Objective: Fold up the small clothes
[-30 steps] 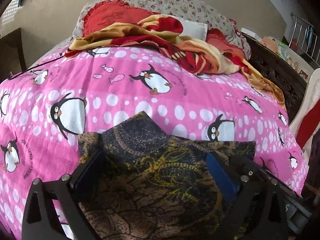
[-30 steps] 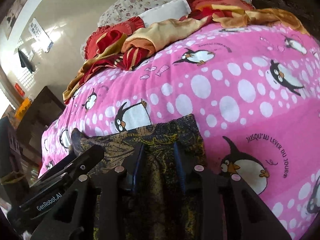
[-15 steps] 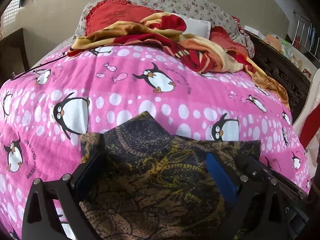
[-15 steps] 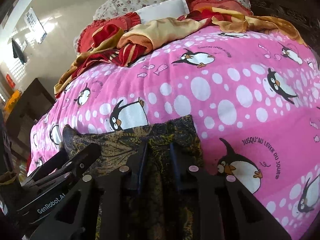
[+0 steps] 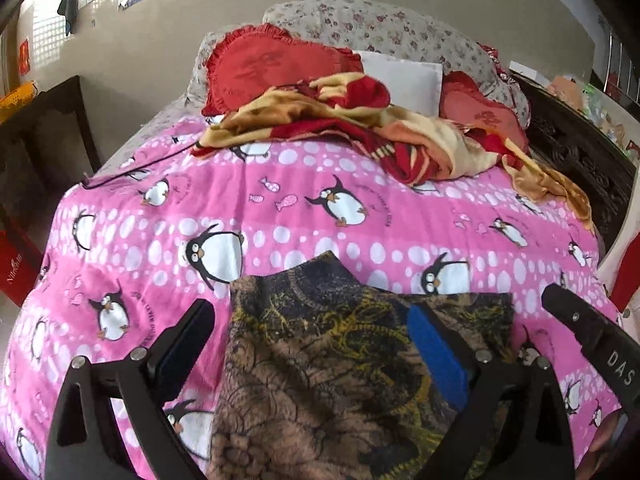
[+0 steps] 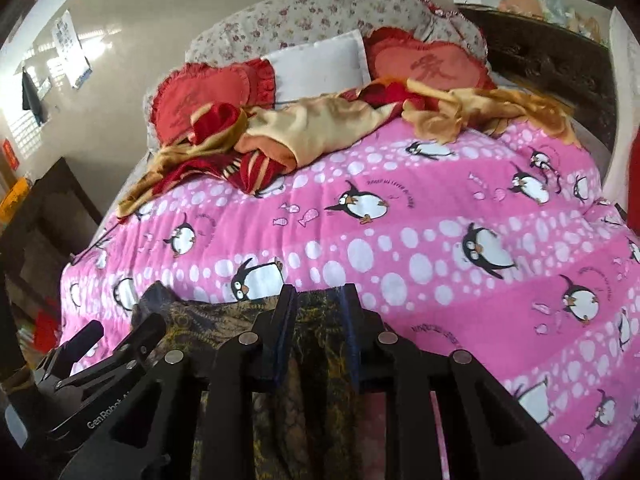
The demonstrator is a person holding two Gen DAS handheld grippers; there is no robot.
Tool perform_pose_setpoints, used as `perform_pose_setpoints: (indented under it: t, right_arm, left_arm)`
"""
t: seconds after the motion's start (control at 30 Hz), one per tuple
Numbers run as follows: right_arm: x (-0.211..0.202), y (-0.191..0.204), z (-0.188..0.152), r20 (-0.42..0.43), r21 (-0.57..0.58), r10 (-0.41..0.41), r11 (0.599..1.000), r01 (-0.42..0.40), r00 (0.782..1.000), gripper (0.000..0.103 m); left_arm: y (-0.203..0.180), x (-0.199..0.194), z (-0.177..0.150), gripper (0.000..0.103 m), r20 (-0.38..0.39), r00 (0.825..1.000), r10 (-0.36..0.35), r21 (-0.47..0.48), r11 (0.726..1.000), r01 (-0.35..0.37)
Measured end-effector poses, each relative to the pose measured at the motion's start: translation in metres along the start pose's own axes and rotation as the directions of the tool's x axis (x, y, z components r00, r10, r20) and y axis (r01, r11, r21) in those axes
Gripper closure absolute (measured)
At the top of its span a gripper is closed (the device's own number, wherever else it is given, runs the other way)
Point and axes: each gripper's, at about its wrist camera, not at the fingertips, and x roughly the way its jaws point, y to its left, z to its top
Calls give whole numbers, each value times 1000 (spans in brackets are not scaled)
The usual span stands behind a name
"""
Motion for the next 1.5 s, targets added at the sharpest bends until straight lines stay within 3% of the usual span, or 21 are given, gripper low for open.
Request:
perform_pose_setpoints:
  t: [0.33, 0.5, 0.53, 0.6, 0.73, 0.83, 0.97, 1.13, 1.5]
  right_arm:
    - [-44, -9, -11, 19, -5, -17, 1000, 18, 1000, 84]
    - [-64, -12, -22, -13, -19, 12, 1000, -12, 1000, 84]
    - [-70, -12, -26, -21, -37, 28, 999, -29, 999, 81]
    - [-86, -7, -36, -53, -121, -26, 992, 19, 998, 74]
    - [-128, -23, -63, -118, -122, -23, 992, 9, 993, 47]
    - [-161, -29, -85, -153, -163, 11, 986, -36, 988, 39]
    - [-190, -37, -107, -183, -164, 74, 981, -105, 980, 37]
    - [-198, -32, -129, -210, -223, 62, 969, -109, 976, 35]
    - [-186, -30, -139, -247, -239, 52, 965, -112, 968, 35]
  left_arm:
    - [-4, -49, -4, 4, 53, 999, 1, 23, 1000, -2]
    - [-2, -75, -22, 3, -24, 998, -62, 35, 997, 63]
    - [-2, -81, -26, 3, -55, 994, -89, 56, 994, 92]
    - [2, -104, -41, 2, -67, 990, -121, 89, 988, 127]
    - [10, -151, -85, 0, -98, 991, -93, 135, 985, 105]
    - [13, -179, -120, 0, -98, 994, -44, 162, 985, 59]
    - [18, -197, -145, 0, -133, 991, -1, 117, 993, 17]
    - [14, -209, -151, 0, -103, 994, 43, 134, 991, -29]
    - [11, -200, -144, 0, -139, 990, -5, 109, 994, 20]
